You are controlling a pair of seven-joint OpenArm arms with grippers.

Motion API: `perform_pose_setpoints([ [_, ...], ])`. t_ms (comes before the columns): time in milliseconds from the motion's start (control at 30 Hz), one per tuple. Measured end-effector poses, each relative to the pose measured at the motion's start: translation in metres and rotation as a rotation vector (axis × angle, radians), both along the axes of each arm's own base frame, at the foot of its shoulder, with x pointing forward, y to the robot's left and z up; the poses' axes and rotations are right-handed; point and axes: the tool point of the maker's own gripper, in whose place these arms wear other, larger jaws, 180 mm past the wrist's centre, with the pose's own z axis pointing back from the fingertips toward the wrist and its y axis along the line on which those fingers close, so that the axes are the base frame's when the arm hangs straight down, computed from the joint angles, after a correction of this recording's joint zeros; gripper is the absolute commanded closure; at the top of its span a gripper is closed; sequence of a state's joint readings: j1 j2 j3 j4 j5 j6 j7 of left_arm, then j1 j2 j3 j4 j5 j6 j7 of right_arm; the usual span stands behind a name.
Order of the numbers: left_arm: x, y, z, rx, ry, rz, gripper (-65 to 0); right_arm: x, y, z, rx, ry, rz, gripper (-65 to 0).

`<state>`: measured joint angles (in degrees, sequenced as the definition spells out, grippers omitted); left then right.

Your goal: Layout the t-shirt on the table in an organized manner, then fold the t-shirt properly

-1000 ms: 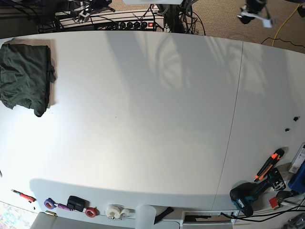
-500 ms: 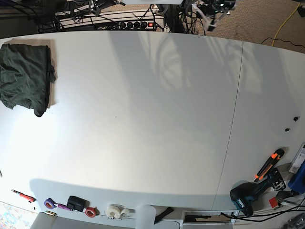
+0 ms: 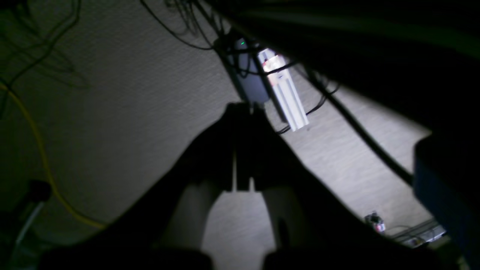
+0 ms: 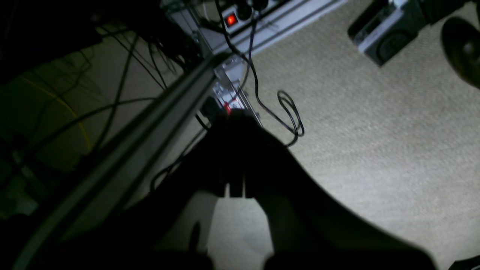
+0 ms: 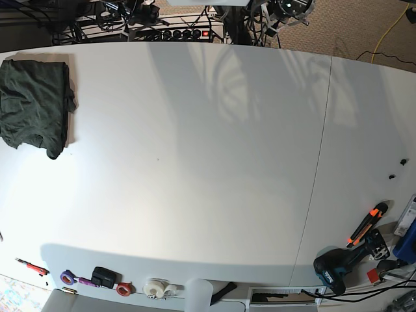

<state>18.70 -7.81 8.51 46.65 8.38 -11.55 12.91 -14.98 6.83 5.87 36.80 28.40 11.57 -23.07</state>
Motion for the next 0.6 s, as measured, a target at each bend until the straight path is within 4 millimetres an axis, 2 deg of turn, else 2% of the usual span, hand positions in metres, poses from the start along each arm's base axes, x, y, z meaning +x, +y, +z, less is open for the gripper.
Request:
perform_pose_setpoints([
  [133,0.001,0.0,0.0,-0.003,-0.001,0.023,0.0,0.002,0.003,0.002,0.018,0.016,0.013,0.0],
  [233,0.01,0.008,-0.001,0.028,-0.02,0.166,0.0,-0.001,0.004,0.002,0.021,0.025,0.015,0.0],
  [333,0.016,0.025,-0.002,0.101,-0.044,0.287,0.0,-0.001,0.004,0.002,0.022,0.028,0.015,0.0],
  [433,0.019,0.038,-0.002,0.168,-0.063,0.325,0.0,-0.001,0.004,0.002,0.022,0.027,0.015,0.0],
  [600,0.018,0.041,-0.002,0.186,-0.059,0.332,0.0,0.002,0.003,0.002,0.015,0.013,0.012,0.0],
])
